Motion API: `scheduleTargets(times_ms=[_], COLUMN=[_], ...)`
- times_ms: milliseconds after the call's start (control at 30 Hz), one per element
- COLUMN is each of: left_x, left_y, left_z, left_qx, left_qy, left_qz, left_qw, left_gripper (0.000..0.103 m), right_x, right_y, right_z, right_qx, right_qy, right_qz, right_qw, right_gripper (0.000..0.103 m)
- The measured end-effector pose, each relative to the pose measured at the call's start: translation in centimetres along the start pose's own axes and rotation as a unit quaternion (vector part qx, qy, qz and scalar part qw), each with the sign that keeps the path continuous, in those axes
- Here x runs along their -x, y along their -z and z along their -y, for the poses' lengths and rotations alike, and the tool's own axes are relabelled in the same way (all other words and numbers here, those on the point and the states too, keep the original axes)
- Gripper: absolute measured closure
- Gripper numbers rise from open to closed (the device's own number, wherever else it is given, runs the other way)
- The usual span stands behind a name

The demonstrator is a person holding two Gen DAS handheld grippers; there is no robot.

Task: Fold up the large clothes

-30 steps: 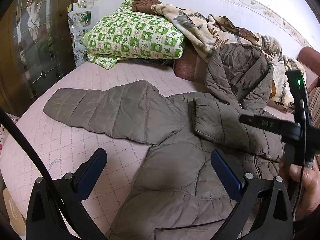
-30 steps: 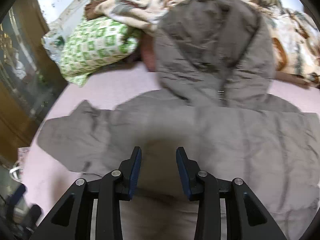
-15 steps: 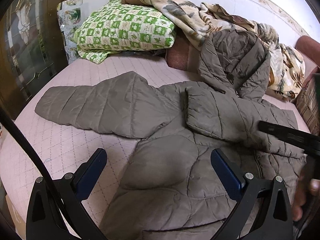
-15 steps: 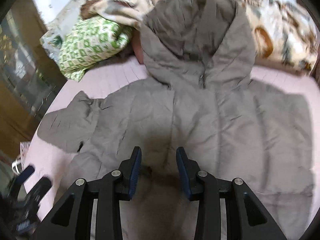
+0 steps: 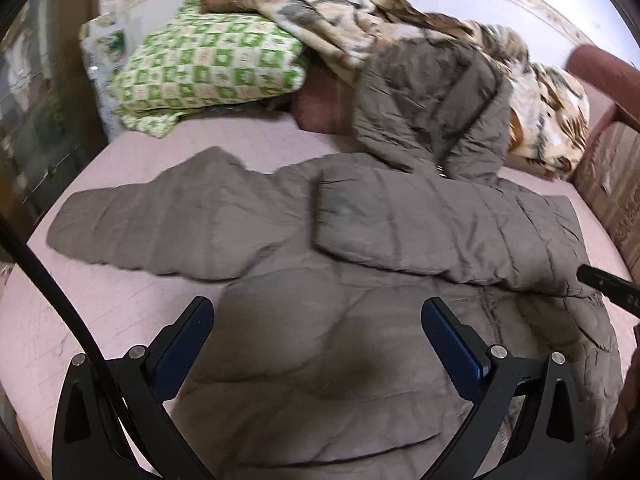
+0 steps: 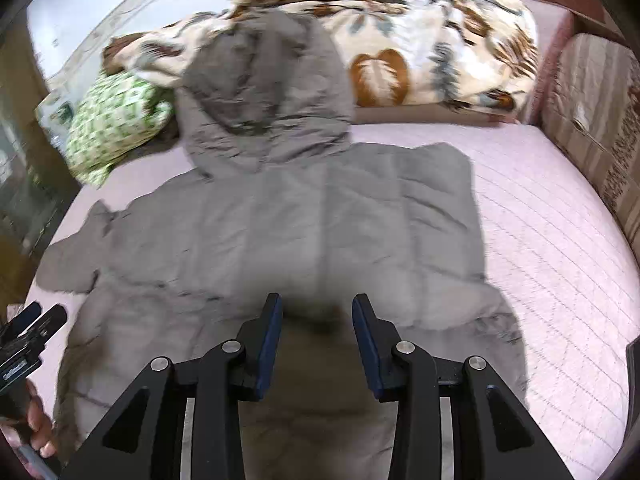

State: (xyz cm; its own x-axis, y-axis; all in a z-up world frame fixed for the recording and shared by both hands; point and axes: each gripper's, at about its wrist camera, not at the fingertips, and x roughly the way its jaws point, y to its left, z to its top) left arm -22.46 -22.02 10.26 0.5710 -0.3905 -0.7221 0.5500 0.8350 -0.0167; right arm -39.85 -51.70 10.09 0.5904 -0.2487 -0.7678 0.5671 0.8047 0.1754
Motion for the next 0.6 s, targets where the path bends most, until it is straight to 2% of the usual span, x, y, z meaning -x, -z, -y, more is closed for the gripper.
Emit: scheduleTargets(times_ms=[133, 200, 300, 400, 600], left_x=[-1.0, -2.7, -6.1, -9.0, -11.5], left_y=[-2.1, -3.5, -4.9, -5.3, -4.8], left_z=[3.1, 3.9, 5.0, 5.4, 4.5], left_qx=[-0.032, -0.028, -0.018, -0.025, -0.013], left_qy=[0.008, 0.032, 0.034, 0.014, -0.009], left_qz=[0.014, -0.009, -0.054, -0.090, -0.126], left_qw=[0.9994, 0.9991, 0.9978, 0.9955, 0.9919], left_gripper=[0.000, 0.000, 0.000, 0.000, 0.000], right_x=[-1.5, -3.1, -4.5, -4.6, -4.6], right_y=[-0.4, -0.2, 0.4, 0.6, 0.7], right_z=[2.3, 3.0, 3.6, 3.1, 2.9], right_qx=[-0.025, -0.041, -0.057, -0.043, -0.038], right_qy=[0.002, -0.016, -0.023, -0.017, -0.020], right_qz=[-0.008, -0.037, -0.057, -0.061, -0.061], right_qw=[1.000, 0.998, 0.997, 0.997, 0.997], right_gripper=[0.064, 0.064, 0.064, 0.064, 0.064])
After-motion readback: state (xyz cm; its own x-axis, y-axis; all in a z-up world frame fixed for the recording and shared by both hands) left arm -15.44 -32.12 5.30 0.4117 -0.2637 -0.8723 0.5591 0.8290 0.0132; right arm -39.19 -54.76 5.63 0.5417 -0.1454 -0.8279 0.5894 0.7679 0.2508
